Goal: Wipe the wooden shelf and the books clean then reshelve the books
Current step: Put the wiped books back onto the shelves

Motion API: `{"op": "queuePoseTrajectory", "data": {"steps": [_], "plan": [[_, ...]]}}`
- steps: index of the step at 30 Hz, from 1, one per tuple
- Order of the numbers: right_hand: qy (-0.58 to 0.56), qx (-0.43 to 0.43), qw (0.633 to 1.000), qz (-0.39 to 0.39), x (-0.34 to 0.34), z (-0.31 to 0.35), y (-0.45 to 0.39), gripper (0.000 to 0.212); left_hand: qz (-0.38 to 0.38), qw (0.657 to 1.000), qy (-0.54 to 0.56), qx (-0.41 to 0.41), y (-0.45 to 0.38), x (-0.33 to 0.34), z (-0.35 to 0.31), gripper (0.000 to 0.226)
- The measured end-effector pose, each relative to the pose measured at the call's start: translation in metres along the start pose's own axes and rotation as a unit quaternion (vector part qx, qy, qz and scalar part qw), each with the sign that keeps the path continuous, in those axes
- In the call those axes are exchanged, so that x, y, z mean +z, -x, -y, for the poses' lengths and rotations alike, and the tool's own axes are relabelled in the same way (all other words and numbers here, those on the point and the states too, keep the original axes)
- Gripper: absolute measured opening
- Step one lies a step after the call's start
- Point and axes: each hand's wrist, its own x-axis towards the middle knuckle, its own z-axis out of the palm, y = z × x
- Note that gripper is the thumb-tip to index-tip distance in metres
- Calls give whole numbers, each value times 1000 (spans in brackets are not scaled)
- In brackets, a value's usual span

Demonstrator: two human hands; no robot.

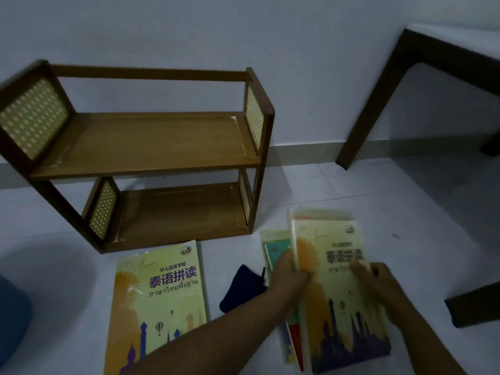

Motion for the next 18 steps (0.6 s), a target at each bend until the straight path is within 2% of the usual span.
{"op": "queuePoseTrajectory", "data": {"steps": [2,4,7,11,13,14,16,18], "plan": [[-130,-5,989,66,-17,17,10,66,54,998,30,29,6,-10,-17,42],[-244,-35,959,139,-29,36,19,61,90,993,12,81,18,-20,-40,43],[-260,-121,940,184,-26,71,35,47,111,977,-50,176,45,-49,-78,39],[-233,-199,934,183,16,110,59,52,47,950,-140,276,80,-106,-102,41],[-206,-208,939,177,47,123,75,64,6,929,-178,324,101,-138,-102,41],[-203,-209,940,175,64,127,83,63,-12,918,-197,343,113,-154,-100,41],[-210,-223,936,175,99,133,103,46,-49,903,-227,363,136,-186,-91,40],[-182,-232,940,172,131,132,119,35,-81,898,-243,358,155,-213,-75,39]]}}
